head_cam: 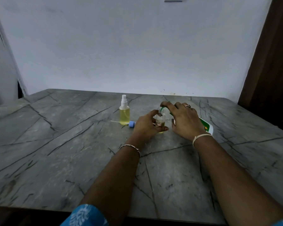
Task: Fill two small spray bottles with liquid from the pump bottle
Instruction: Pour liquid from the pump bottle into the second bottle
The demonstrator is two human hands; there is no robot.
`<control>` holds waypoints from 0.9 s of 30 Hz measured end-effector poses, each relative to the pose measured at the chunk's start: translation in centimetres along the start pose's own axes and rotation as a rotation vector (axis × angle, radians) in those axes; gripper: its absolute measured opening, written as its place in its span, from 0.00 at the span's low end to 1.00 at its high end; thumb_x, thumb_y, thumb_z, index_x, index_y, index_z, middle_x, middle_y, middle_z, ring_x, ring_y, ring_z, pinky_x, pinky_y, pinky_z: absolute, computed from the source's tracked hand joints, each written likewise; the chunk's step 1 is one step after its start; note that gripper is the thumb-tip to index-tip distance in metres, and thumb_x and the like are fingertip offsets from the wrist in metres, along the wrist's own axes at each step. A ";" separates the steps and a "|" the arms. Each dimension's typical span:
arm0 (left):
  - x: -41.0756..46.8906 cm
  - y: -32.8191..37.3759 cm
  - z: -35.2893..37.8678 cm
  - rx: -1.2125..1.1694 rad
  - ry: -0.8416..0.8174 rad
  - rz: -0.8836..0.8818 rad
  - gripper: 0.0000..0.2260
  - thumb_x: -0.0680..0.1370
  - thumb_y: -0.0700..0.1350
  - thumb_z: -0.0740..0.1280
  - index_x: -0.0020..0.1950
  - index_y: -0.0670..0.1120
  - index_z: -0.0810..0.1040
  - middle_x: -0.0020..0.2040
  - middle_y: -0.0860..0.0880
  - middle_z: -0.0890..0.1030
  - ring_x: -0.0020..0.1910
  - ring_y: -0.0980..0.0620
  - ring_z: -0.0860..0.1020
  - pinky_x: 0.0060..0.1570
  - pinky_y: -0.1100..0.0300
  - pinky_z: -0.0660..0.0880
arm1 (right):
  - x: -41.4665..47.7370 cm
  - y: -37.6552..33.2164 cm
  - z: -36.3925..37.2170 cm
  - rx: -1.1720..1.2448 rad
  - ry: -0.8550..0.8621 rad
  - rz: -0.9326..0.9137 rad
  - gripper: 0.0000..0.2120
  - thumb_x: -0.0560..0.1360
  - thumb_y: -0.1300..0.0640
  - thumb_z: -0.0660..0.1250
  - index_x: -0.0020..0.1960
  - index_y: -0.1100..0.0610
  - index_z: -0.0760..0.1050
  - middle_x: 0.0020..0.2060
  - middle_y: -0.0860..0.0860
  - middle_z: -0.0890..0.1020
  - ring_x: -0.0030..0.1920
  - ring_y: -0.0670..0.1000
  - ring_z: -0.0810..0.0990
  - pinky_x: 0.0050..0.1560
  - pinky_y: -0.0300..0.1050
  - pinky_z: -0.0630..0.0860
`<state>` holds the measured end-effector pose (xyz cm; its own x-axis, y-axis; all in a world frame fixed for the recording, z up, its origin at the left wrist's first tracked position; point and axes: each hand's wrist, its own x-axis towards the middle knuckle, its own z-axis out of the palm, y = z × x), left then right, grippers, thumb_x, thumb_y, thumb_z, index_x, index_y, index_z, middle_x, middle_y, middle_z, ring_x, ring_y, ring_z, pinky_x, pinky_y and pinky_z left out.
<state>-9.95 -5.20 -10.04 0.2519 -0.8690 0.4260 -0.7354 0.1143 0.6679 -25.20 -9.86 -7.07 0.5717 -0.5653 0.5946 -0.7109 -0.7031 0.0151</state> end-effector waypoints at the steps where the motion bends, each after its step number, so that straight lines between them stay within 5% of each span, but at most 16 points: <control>1: -0.1 0.0 0.0 0.000 0.001 0.005 0.30 0.65 0.55 0.78 0.63 0.53 0.72 0.51 0.50 0.83 0.47 0.55 0.80 0.49 0.63 0.74 | -0.1 0.0 -0.1 -0.003 -0.008 0.002 0.34 0.72 0.60 0.67 0.72 0.42 0.57 0.58 0.55 0.76 0.61 0.58 0.73 0.59 0.56 0.72; 10: -0.1 0.0 0.2 0.019 0.017 0.019 0.29 0.68 0.57 0.75 0.66 0.54 0.71 0.53 0.50 0.83 0.48 0.55 0.79 0.46 0.65 0.71 | 0.0 -0.1 -0.6 0.060 -0.019 0.004 0.32 0.70 0.61 0.67 0.68 0.44 0.60 0.56 0.54 0.77 0.58 0.58 0.74 0.57 0.56 0.71; 21: 0.1 -0.3 0.3 0.023 0.040 0.019 0.21 0.66 0.58 0.76 0.55 0.56 0.74 0.39 0.56 0.78 0.39 0.58 0.76 0.38 0.65 0.69 | -0.2 0.1 -0.5 0.019 -0.044 -0.029 0.38 0.72 0.59 0.66 0.74 0.38 0.52 0.55 0.55 0.76 0.58 0.59 0.73 0.57 0.56 0.72; 27: -0.1 0.1 0.2 0.023 0.034 0.027 0.22 0.67 0.57 0.76 0.57 0.55 0.73 0.39 0.56 0.78 0.39 0.58 0.76 0.36 0.67 0.69 | -0.2 0.1 -0.7 0.031 -0.058 -0.017 0.35 0.70 0.61 0.66 0.71 0.41 0.57 0.54 0.54 0.76 0.58 0.59 0.73 0.56 0.55 0.72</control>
<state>-10.12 -5.21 -10.13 0.2527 -0.8485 0.4650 -0.7563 0.1265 0.6418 -25.69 -9.53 -6.57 0.6070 -0.5767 0.5467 -0.6884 -0.7253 -0.0007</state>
